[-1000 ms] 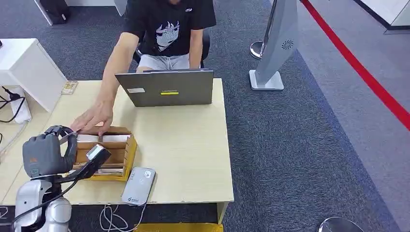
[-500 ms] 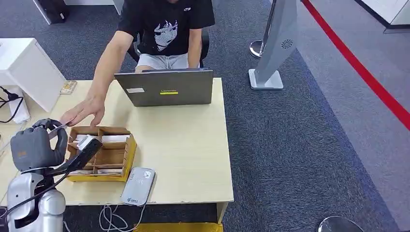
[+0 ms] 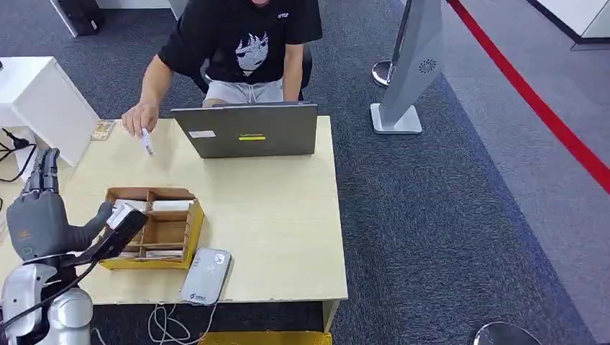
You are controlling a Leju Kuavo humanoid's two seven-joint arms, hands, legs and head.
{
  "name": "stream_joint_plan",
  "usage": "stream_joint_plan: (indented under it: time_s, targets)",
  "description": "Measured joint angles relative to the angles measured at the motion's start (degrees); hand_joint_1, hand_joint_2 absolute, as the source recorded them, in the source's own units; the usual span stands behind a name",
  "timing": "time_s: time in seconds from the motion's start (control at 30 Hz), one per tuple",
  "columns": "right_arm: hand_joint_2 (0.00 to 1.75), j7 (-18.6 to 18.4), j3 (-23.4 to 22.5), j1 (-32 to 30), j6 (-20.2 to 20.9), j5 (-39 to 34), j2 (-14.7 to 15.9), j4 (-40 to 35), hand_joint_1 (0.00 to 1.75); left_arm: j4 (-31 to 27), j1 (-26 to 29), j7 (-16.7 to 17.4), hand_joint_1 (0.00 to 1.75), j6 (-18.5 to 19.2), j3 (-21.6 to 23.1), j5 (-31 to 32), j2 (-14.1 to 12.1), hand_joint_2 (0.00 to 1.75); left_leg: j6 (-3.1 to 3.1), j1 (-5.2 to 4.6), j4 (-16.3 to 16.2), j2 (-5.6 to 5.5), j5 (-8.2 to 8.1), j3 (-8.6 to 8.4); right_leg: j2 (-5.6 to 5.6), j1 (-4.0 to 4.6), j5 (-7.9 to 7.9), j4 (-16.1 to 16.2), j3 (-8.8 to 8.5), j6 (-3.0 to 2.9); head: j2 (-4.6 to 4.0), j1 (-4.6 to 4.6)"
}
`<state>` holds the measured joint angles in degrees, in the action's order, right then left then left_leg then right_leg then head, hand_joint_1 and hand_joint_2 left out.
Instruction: Pass the card to the sensor for recognition and then transmit it.
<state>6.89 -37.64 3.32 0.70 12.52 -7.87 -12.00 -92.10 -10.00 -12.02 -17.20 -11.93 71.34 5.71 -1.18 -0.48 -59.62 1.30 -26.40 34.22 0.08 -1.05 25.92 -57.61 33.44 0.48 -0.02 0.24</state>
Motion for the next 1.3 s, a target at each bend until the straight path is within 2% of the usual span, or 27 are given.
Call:
stream_joint_plan:
  time_s: [0.37,0.5,0.57,0.67,0.77,0.83,1.0,1.17,1.3]
  targets:
    - [1.75,-0.1,-0.5,0.0,-0.1,0.3,0.0,-0.2,0.00,-5.9,2.0,-1.1,0.00,-0.2,0.0,-1.0,1.3,1.75,-0.02,0.00,0.0,0.00,0.07,0.00,0.00,0.00,-0.04,0.0,0.00,0.02,0.00,0.00]
    - [1.75,-0.1,-1.2,0.0,-0.2,0.3,0.0,-0.2,0.00,-8.3,3.0,-3.1,0.00,0.8,0.7,-0.6,1.2,1.75,-0.02,0.00,0.0,0.00,0.07,0.00,0.00,0.00,-0.04,0.0,0.01,0.02,0.00,0.00]
    - [1.75,0.1,-1.8,0.0,-0.2,0.3,0.0,-0.2,0.00,-9.4,3.9,-3.7,0.00,4.1,2.9,-0.2,-0.2,1.75,-0.02,0.00,0.0,-0.01,0.07,0.00,-0.01,0.00,-0.04,0.0,0.02,0.02,0.00,0.02]
    - [1.75,0.4,-3.0,0.0,-0.1,0.4,0.0,-0.2,0.00,-9.4,5.9,-2.4,0.00,9.4,9.0,-0.3,-5.0,1.75,-0.02,0.00,0.0,0.02,0.07,0.02,0.02,0.00,-0.04,0.0,0.07,0.02,0.00,0.00]
    - [1.75,0.5,-4.2,0.0,-0.1,0.5,0.0,-0.2,0.00,-8.5,7.1,-0.5,0.00,10.5,14.0,-0.9,-10.0,1.75,-0.01,0.00,0.0,0.02,0.08,0.03,0.03,0.00,-0.04,0.0,0.10,0.01,0.00,-0.02]
    - [1.75,0.5,-4.6,0.0,-0.1,0.8,0.0,-0.2,0.00,-7.9,7.6,-0.4,0.00,10.5,16.1,-1.1,-12.0,1.75,0.00,0.01,0.0,0.01,0.09,0.03,0.02,0.01,-0.04,0.0,0.10,0.01,0.00,0.00]
    - [1.75,0.6,-5.5,0.0,-0.1,1.0,0.0,-0.3,0.00,-7.1,7.9,-0.1,0.00,10.6,18.6,-1.4,-15.0,1.75,0.00,0.01,0.0,0.01,0.09,0.05,0.02,0.01,-0.04,0.0,0.10,0.01,0.00,0.00]
    - [1.75,0.7,-6.2,0.0,-0.5,0.9,-0.3,-0.4,0.00,-5.9,8.0,0.9,0.00,12.7,19.9,-1.9,-17.6,1.75,-0.02,0.01,0.0,0.01,0.11,0.06,0.02,0.01,-0.05,0.0,0.09,0.02,0.00,0.00]
    - [1.75,0.7,-6.8,0.0,-0.5,1.4,-0.7,-0.5,0.00,-4.7,8.2,1.2,0.00,12.4,19.9,-2.5,-18.8,1.75,-0.02,0.01,0.0,0.01,0.11,0.06,0.01,0.01,-0.05,0.0,0.10,0.02,0.00,0.02]
